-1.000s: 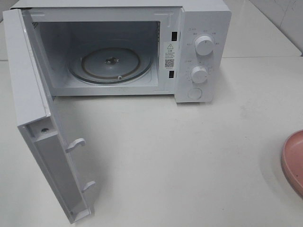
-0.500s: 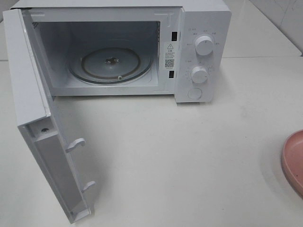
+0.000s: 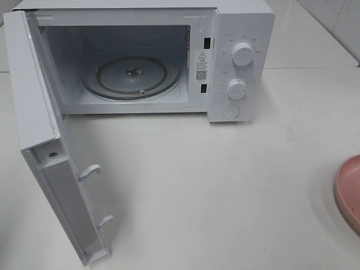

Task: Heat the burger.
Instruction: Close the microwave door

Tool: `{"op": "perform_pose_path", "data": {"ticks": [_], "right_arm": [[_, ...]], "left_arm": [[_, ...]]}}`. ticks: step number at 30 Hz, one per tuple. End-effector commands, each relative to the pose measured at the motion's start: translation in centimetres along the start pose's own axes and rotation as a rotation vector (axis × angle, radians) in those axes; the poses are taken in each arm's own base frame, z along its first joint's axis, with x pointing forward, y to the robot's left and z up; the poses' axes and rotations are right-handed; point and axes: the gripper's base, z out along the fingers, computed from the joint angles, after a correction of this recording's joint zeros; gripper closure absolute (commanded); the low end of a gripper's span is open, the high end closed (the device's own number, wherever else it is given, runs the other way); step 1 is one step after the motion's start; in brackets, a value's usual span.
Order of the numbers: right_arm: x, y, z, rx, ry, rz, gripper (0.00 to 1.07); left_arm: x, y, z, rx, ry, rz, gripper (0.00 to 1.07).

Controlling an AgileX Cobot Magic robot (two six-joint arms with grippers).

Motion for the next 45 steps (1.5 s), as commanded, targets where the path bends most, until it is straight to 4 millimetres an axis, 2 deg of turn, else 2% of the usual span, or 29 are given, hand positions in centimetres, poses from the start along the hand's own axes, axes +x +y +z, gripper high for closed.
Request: {"op": "perform_pose_path", "data": {"ticks": [1,2,3,4,6,7,9,10,12,16,17,18,19,20,22,25,27,34,43,45], "right_arm": [[0.1,0.0,-0.3,0.001,-0.039,0.001,0.31],[0.1,0.0,-0.3,0.001,-0.039,0.001,0.31],[0.1,0.0,-0.3,0.001,-0.039,0.001,0.31],[0.1,0.0,-0.3,0.001,-0.039,0.001,0.31],[0.1,0.0,-0.3,0.001,-0.039,0.001,0.31],[0.1,0.0,-0.3,0.001,-0.039,0.001,0.31],[0.1,0.0,-0.3,0.001,-0.039,0.001,0.31],[0.1,0.0,-0.3,0.001,-0.039,0.001,0.31],[0.1,0.0,-0.3,0.001,-0.039,0.001,0.31],[0.1,0.0,-0.3,0.001,-0.039,0.001,0.31],[0.1,0.0,-0.3,0.001,-0.039,0.001,0.31],[0.1,0.0,-0.3,0.001,-0.039,0.001,0.31],[0.1,0.0,-0.3,0.001,-0.039,0.001,0.31],[0.1,0.0,-0.3,0.001,-0.039,0.001,0.31],[0.1,0.0,-0.3,0.001,-0.039,0.001,0.31],[0.1,0.0,-0.3,0.001,-0.039,0.001,0.31],[0.1,0.0,-0.3,0.001,-0.039,0.001,0.31],[0.1,0.0,-0.3,0.001,-0.039,0.001,0.31],[0.1,0.0,-0.3,0.001,-0.039,0.001,0.31],[0.1,0.0,-0.3,0.001,-0.039,0.001,0.31]], "left_arm": [[-0.7,-0.1,3.1,0.000,-0.017,0.016,1.07],[-0.7,-0.1,3.1,0.000,-0.017,0.016,1.07],[-0.9,-0.2,4.5,0.009,-0.049,0.039,1.07],[-0.9,-0.2,4.5,0.009,-0.049,0.039,1.07],[-1.2,-0.3,6.4,0.019,-0.134,0.085,1.07],[-1.2,-0.3,6.4,0.019,-0.134,0.085,1.07],[-1.2,-0.3,8.2,0.020,-0.197,0.096,1.07],[-1.2,-0.3,8.2,0.020,-0.197,0.096,1.07],[-0.9,-0.2,9.9,0.019,-0.230,0.096,1.07],[-0.6,-0.2,11.4,0.020,-0.268,0.109,1.07],[-0.2,-0.2,12.5,0.024,-0.279,0.128,1.07],[-0.2,-0.2,12.5,0.024,-0.279,0.128,1.07],[0.2,-0.3,13.6,0.037,-0.280,0.154,1.07],[0.2,-0.3,13.6,0.037,-0.280,0.154,1.07],[0.6,-0.8,14.9,0.088,-0.282,0.189,1.07],[0.8,-1.3,15.6,0.142,-0.289,0.204,1.07],[1.3,-2.2,16.5,0.250,-0.292,0.236,1.07],[2.2,-4.1,17.6,0.460,-0.346,0.323,1.07],[2.7,-6.7,18.7,0.478,-0.350,0.281,1.07],[2.6,-8.2,19.2,0.497,-0.360,0.276,1.07]]}}
